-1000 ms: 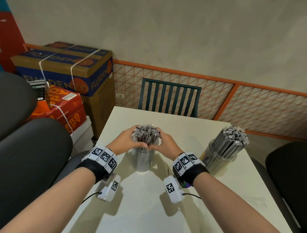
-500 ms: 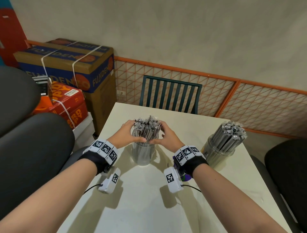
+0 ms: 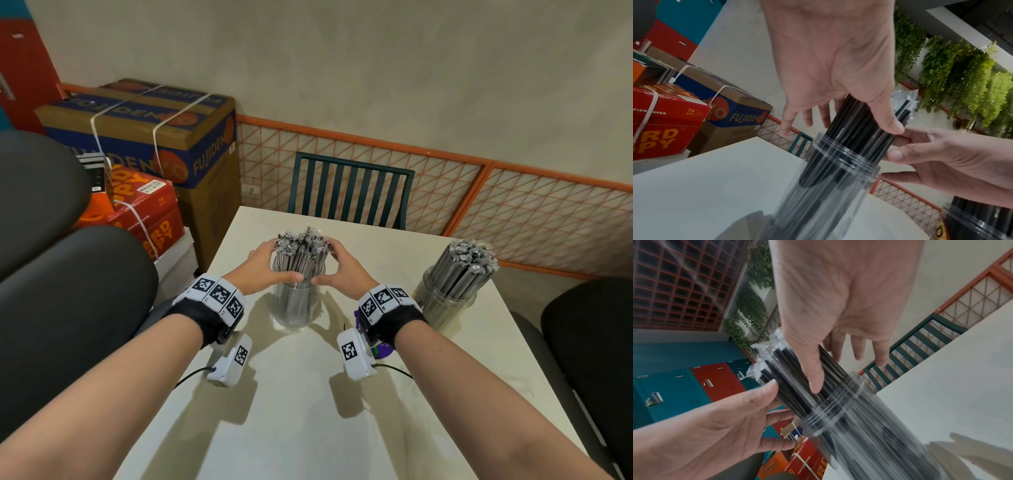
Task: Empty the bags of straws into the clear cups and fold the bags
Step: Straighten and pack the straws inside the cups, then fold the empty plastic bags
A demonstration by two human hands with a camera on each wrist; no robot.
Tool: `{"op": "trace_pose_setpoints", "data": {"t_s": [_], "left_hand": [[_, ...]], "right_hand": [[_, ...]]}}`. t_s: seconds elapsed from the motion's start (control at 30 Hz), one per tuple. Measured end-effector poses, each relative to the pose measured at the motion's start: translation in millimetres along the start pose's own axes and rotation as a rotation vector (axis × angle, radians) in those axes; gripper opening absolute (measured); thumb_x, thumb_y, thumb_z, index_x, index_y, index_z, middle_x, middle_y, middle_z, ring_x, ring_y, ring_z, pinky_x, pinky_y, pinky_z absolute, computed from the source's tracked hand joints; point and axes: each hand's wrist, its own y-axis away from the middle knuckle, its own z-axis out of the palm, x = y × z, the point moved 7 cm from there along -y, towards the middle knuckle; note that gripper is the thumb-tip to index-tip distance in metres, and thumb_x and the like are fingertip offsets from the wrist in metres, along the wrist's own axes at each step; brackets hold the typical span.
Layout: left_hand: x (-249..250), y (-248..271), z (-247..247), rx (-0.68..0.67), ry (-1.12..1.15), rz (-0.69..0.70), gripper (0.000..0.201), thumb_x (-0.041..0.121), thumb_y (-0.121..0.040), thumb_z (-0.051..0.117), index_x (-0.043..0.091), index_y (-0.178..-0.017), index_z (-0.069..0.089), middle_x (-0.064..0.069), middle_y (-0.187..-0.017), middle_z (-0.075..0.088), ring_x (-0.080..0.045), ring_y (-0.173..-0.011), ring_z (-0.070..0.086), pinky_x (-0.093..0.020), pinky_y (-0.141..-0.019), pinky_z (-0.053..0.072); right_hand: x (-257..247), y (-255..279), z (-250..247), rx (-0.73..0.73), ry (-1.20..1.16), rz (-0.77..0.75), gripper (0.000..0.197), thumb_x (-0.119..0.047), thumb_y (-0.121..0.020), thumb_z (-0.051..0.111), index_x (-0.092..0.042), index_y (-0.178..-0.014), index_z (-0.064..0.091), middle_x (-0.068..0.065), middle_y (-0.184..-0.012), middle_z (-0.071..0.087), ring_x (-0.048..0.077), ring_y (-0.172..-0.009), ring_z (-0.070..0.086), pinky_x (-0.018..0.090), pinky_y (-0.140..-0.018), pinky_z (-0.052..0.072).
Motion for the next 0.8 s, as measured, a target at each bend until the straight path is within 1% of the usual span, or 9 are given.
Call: {"op": "trace_pose_setpoints", "data": {"t_s": [0.1,0.2,0.37,0.5,0.57,0.63,0.67,0.73,0.8], "left_hand": [[8,-3,3,-0.008,0.069,0.037,0.086,0.04,-0.07,0.077,0.017,-0.14,0.033,-0.004,-0.142,0.044,-0.02,-0.13,0.041,-0.046,-0.11,0.034],[5,-3,4,-0.005,0.069,0.032,0.089,0.045,-0.068,0.077,0.02,-0.141,0.032,-0.003,-0.143,0.044,-0.02,-0.131,0.04,-0.048,-0.11,0.033],[-13,1,2,0.016,0.023,-0.051,0.096,0.047,-0.07,0.075,0.02,-0.146,0.021,-0.004,-0.15,0.033,-0.023,-0.137,0.031,-0.048,-0.113,0.027],[-18,9,0,0.028,0.019,-0.088,0.095,0.042,-0.073,0.074,0.018,-0.146,0.018,-0.008,-0.149,0.033,-0.022,-0.134,0.034,-0.043,-0.111,0.03],[-20,16,1,0.021,0.003,-0.112,0.094,0.041,-0.076,0.071,0.016,-0.147,0.016,-0.01,-0.148,0.033,-0.023,-0.134,0.035,-0.04,-0.109,0.03],[-23,26,2,0.017,-0.014,-0.147,0.091,0.042,-0.079,0.068,0.015,-0.147,0.015,-0.01,-0.147,0.034,-0.024,-0.133,0.037,-0.038,-0.107,0.031],[-25,32,3,0.013,-0.019,-0.182,0.089,0.043,-0.08,0.066,0.014,-0.147,0.016,-0.01,-0.146,0.036,-0.025,-0.132,0.038,-0.037,-0.106,0.033],[-37,44,8,-0.002,-0.04,-0.304,0.076,0.043,-0.085,0.061,0.008,-0.144,0.026,-0.012,-0.14,0.043,-0.028,-0.124,0.046,-0.036,-0.097,0.041],[-53,60,21,-0.078,-0.055,-0.478,0.056,0.042,-0.089,0.055,0.002,-0.128,0.046,-0.013,-0.123,0.057,-0.027,-0.103,0.058,-0.037,-0.082,0.049]], "right_hand": [[-8,-6,2,-0.014,0.009,-0.002,0.091,-0.006,-0.074,0.076,-0.011,-0.147,0.022,0.009,-0.149,0.037,0.022,-0.138,0.033,0.029,-0.111,0.027],[-11,-6,1,-0.013,0.012,0.006,0.092,-0.006,-0.074,0.076,-0.01,-0.147,0.02,0.01,-0.149,0.036,0.024,-0.139,0.033,0.034,-0.114,0.028],[6,5,-2,0.016,-0.009,0.06,0.093,-0.007,-0.076,0.075,-0.009,-0.149,0.016,0.007,-0.153,0.029,0.022,-0.143,0.025,0.028,-0.112,0.022],[16,23,-8,0.03,-0.009,0.114,0.086,-0.007,-0.082,0.07,-0.011,-0.148,0.015,0.003,-0.154,0.029,0.024,-0.14,0.029,0.023,-0.099,0.029],[19,32,-14,0.062,0.014,0.124,0.081,-0.01,-0.084,0.067,-0.012,-0.148,0.017,0.004,-0.152,0.033,0.025,-0.138,0.034,0.027,-0.101,0.033],[21,44,-22,0.102,0.05,0.122,0.072,-0.012,-0.087,0.064,-0.012,-0.146,0.023,0.006,-0.145,0.041,0.026,-0.13,0.043,0.032,-0.102,0.038],[22,52,-26,0.109,0.061,0.12,0.065,-0.013,-0.088,0.062,-0.013,-0.144,0.028,0.007,-0.139,0.047,0.026,-0.122,0.049,0.032,-0.097,0.042],[27,70,-35,0.092,0.046,0.107,0.047,-0.012,-0.09,0.058,-0.014,-0.135,0.041,0.008,-0.12,0.059,0.024,-0.101,0.059,0.028,-0.08,0.048],[36,95,-45,0.042,0.007,0.107,0.03,-0.008,-0.092,0.053,-0.013,-0.122,0.051,0.008,-0.1,0.066,0.019,-0.08,0.064,0.021,-0.064,0.05]]}}
